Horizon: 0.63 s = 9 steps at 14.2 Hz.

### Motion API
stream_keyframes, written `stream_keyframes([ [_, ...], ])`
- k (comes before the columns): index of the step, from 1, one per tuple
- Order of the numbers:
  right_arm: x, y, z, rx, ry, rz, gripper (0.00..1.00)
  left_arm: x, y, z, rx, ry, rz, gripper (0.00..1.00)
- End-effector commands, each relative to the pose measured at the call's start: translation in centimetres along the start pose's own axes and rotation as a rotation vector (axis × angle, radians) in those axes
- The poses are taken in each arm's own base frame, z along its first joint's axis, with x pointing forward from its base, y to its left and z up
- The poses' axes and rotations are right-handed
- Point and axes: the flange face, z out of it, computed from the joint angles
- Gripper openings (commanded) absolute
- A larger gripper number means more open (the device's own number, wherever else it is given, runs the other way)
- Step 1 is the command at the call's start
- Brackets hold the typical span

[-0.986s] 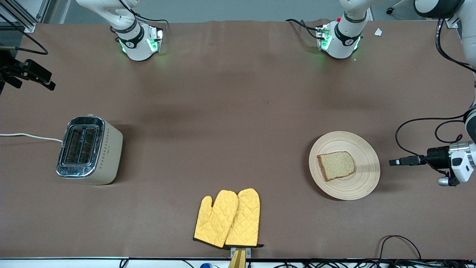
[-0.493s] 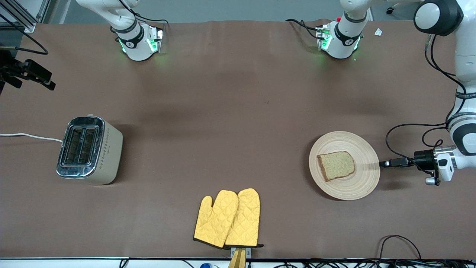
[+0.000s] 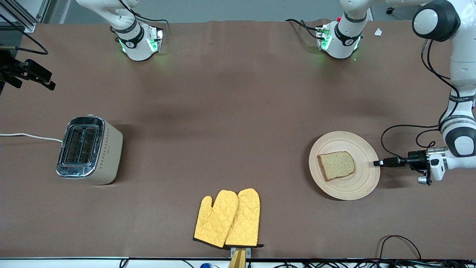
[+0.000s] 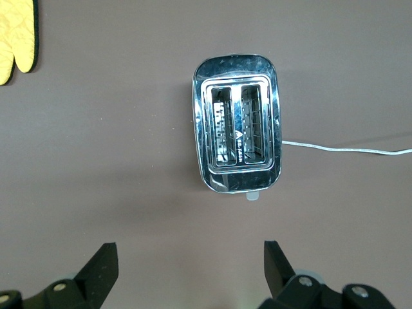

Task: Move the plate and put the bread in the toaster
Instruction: 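Grip the wooden plate's rim with the left gripper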

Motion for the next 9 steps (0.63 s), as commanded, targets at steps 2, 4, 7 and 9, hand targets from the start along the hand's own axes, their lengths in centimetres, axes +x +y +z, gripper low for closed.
stream_keyframes([
  [2, -0.5, 0.4, -0.2, 0.012, -0.001, -0.005, 1.00, 0.2, -0.7, 0.6, -0.026, 0.007, 0.038, 0.00],
  [4, -0.5, 0.4, -0.2, 0.012, -0.001, -0.006, 1.00, 0.5, -0.2, 0.6, -0.029, 0.007, 0.061, 0.00],
  [7, -0.5, 0.4, -0.2, 0.011, -0.001, -0.006, 1.00, 1.4, 2.4, 1.5, -0.087, 0.000, 0.096, 0.00],
  [9, -0.5, 0.4, -0.2, 0.011, -0.001, -0.005, 1.00, 2.0, 4.6, 2.2, -0.146, -0.019, 0.125, 0.00],
])
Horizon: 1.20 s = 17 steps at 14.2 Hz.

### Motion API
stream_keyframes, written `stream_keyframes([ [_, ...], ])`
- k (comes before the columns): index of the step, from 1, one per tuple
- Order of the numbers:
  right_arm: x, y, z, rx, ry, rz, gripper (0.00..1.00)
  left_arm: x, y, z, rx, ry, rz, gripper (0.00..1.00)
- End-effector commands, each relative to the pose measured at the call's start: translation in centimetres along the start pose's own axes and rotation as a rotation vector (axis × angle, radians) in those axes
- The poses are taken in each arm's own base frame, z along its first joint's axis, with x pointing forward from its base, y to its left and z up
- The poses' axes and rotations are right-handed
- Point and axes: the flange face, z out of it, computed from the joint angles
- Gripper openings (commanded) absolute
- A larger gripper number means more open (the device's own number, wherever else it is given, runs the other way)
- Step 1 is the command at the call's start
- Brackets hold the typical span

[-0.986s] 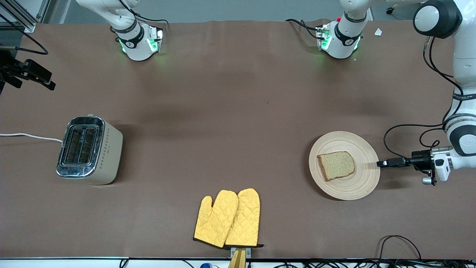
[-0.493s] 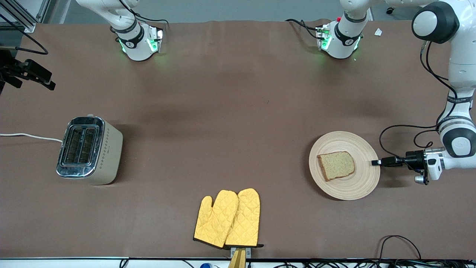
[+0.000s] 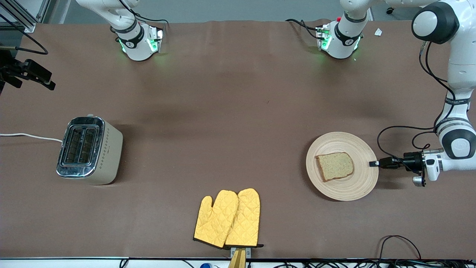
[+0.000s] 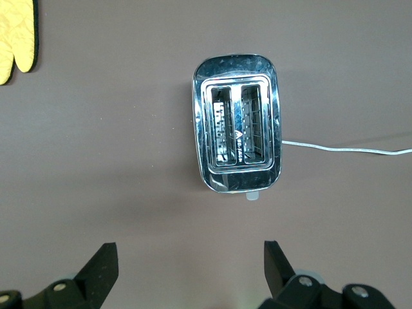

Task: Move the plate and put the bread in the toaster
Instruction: 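Grip the wooden plate's rim with the left gripper, then drag the plate with the left gripper toward the toaster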

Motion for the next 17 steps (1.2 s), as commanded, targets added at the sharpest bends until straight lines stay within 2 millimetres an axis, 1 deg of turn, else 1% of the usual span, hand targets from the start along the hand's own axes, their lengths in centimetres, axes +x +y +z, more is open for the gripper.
stream_keyframes([
  [1, -0.4, 0.4, -0.2, 0.011, -0.001, -0.004, 1.00, 1.8, 3.5, 1.1, -0.074, -0.026, 0.062, 0.00],
  [2, -0.5, 0.3, -0.2, 0.011, -0.001, -0.007, 1.00, 2.1, 4.5, 1.6, -0.089, -0.039, 0.063, 0.00],
  [3, -0.5, 0.3, -0.2, 0.011, -0.001, -0.007, 1.00, 2.9, 6.3, 1.9, -0.098, -0.045, 0.081, 0.00],
  [5, -0.4, 0.4, -0.2, 0.009, -0.001, -0.006, 1.00, 3.7, 9.6, 3.1, -0.163, -0.087, 0.111, 0.00],
  [6, -0.4, 0.4, -0.2, 0.009, -0.001, -0.004, 1.00, 4.1, 11.5, 4.1, -0.191, -0.104, 0.111, 0.00],
  [7, -0.4, 0.4, -0.2, 0.009, -0.001, -0.004, 1.00, 4.6, 14.2, 5.1, -0.213, -0.122, 0.102, 0.00],
  [8, -0.4, 0.4, -0.2, 0.009, -0.001, -0.006, 1.00, 4.9, 16.6, 5.7, -0.220, -0.139, 0.088, 0.00],
  [9, -0.4, 0.4, -0.2, 0.009, -0.001, -0.006, 1.00, 5.1, 18.7, 6.9, -0.225, -0.161, 0.081, 0.00],
  [10, -0.5, 0.4, -0.2, 0.009, -0.002, -0.004, 1.00, 5.4, 20.7, 9.5, -0.218, -0.194, 0.103, 0.00],
  [11, -0.4, 0.5, -0.2, 0.009, -0.001, -0.004, 1.00, 5.7, 22.0, 11.4, -0.202, -0.194, 0.119, 0.00],
  [12, -0.4, 0.6, -0.2, 0.008, -0.001, -0.002, 1.00, 6.1, 24.2, 13.0, -0.179, -0.184, 0.149, 0.00],
  [13, -0.4, 0.7, -0.2, 0.005, 0.001, -0.001, 1.00, 6.0, 26.1, 15.8, -0.171, -0.197, 0.165, 0.00],
  [14, -0.4, 0.8, -0.2, 0.003, 0.001, -0.001, 1.00, 5.9, 27.6, 18.3, -0.173, -0.201, 0.172, 0.00],
  [16, -0.4, 0.8, -0.2, 0.002, 0.001, -0.004, 1.00, 5.2, 29.5, 23.7, -0.171, -0.183, 0.161, 0.00],
  [17, -0.4, 0.8, -0.2, 0.002, 0.001, -0.004, 1.00, 4.6, 30.3, 26.0, -0.194, -0.166, 0.136, 0.00],
])
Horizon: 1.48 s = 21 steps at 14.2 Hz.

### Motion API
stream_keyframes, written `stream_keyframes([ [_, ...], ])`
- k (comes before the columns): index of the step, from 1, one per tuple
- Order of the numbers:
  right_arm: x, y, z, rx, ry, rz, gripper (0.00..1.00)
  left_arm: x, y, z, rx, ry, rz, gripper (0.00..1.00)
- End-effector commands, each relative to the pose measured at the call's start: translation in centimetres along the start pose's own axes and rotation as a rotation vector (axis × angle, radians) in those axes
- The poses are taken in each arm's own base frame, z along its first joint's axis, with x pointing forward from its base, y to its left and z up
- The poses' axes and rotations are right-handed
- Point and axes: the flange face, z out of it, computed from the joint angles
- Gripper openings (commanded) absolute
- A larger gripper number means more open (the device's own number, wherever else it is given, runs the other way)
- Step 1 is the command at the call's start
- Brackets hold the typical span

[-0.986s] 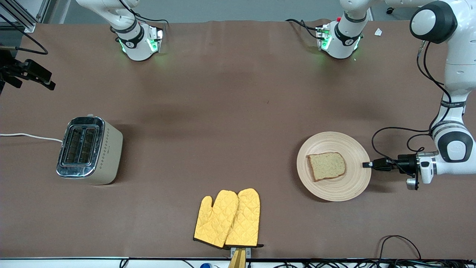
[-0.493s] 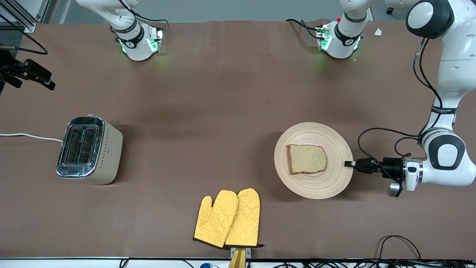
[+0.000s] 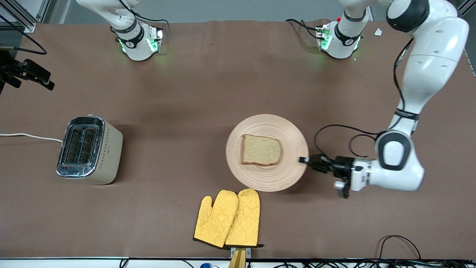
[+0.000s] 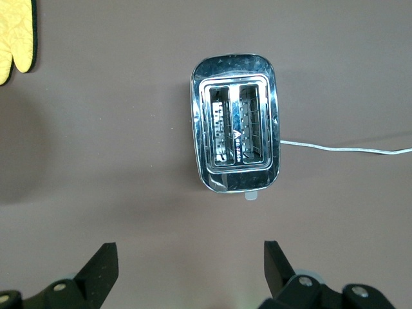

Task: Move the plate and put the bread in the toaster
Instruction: 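Drag the plate with the left gripper toward the toaster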

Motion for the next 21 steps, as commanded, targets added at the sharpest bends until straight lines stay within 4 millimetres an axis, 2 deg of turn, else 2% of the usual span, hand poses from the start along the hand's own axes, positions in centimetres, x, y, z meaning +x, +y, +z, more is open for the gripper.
stream_keyframes([
  [1, -0.4, 0.5, -0.2, 0.001, 0.000, -0.005, 1.00, -0.2, 2.1, 6.1, -0.069, 0.052, -0.049, 0.00],
  [3, -0.4, 0.5, -0.2, 0.001, 0.003, -0.005, 1.00, -0.3, 4.1, 11.6, -0.064, 0.058, -0.052, 0.00],
  [6, -0.4, 0.5, -0.2, 0.001, 0.003, -0.005, 1.00, -1.2, 4.6, 18.3, -0.051, 0.065, -0.076, 0.00],
  [9, -0.4, 0.5, -0.1, 0.001, 0.000, -0.005, 1.00, -3.4, 3.5, 22.5, 0.016, 0.088, -0.113, 0.00],
  [11, -0.4, 0.6, -0.1, 0.001, 0.002, -0.004, 1.00, -4.5, 2.4, 24.2, 0.063, 0.118, -0.132, 0.00],
  [14, -0.3, 0.6, 0.0, 0.001, -0.001, -0.004, 1.00, -5.2, 1.3, 24.5, 0.073, 0.108, -0.152, 0.04],
  [15, -0.3, 0.6, 0.0, 0.001, -0.001, -0.005, 1.00, -5.5, 1.0, 24.5, 0.075, 0.105, -0.170, 0.17],
  [16, -0.3, 0.6, -0.1, 0.001, 0.000, -0.007, 1.00, -5.5, 0.8, 23.8, 0.078, 0.110, -0.175, 0.37],
  [17, -0.3, 0.6, -0.1, 0.001, 0.000, -0.007, 1.00, -5.2, 0.6, 23.1, 0.081, 0.121, -0.176, 0.96],
  [19, -0.3, 0.7, 0.0, 0.001, -0.001, -0.004, 1.00, -4.5, 0.2, 20.9, 0.085, 0.150, -0.181, 1.00],
  [21, -0.1, 0.6, 0.0, 0.001, -0.001, -0.005, 1.00, -2.9, 0.7, 15.6, 0.086, 0.224, -0.229, 1.00],
])
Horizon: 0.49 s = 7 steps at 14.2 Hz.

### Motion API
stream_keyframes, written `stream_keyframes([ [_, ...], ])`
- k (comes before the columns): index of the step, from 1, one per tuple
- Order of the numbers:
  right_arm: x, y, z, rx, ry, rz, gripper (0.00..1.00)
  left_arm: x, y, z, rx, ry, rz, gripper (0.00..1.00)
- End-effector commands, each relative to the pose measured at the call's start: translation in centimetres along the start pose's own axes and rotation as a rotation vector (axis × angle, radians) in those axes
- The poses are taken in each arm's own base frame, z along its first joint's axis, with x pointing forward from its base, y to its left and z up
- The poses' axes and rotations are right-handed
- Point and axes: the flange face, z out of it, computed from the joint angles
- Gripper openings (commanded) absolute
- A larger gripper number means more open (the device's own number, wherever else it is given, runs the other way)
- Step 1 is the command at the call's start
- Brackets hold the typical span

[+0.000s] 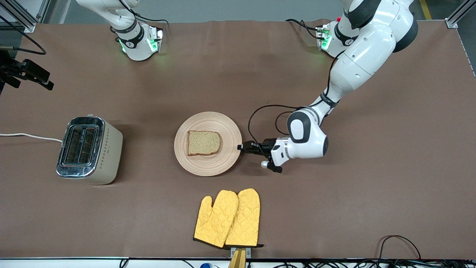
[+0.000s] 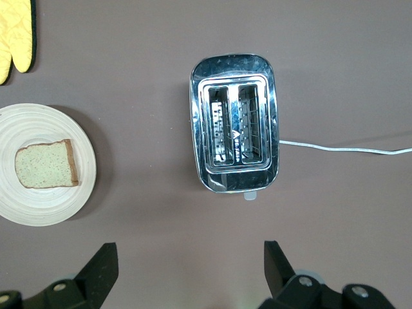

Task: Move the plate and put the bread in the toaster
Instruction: 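Release the plate with the left gripper while the right gripper reaches over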

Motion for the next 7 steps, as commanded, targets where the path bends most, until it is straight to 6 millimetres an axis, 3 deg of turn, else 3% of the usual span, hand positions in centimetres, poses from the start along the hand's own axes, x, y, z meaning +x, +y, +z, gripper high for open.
stream_keyframes([
  [1, -0.2, 0.3, -0.2, 0.001, 0.004, -0.008, 1.00, 2.9, 0.6, -8.1, -0.007, 0.101, -0.066, 1.00],
  [5, 0.1, -1.3, 0.5, 0.019, -0.008, -0.023, 1.00, 6.7, -0.2, -19.4, 0.131, 0.202, -0.086, 1.00],
  [6, 0.2, -2.2, 0.6, 0.019, -0.006, -0.032, 1.00, 7.4, -0.6, -21.8, 0.172, 0.224, -0.113, 1.00],
  [7, 0.5, -2.9, 1.2, 0.019, -0.016, -0.044, 1.00, 7.5, 0.3, -23.4, 0.217, 0.224, -0.112, 1.00],
])
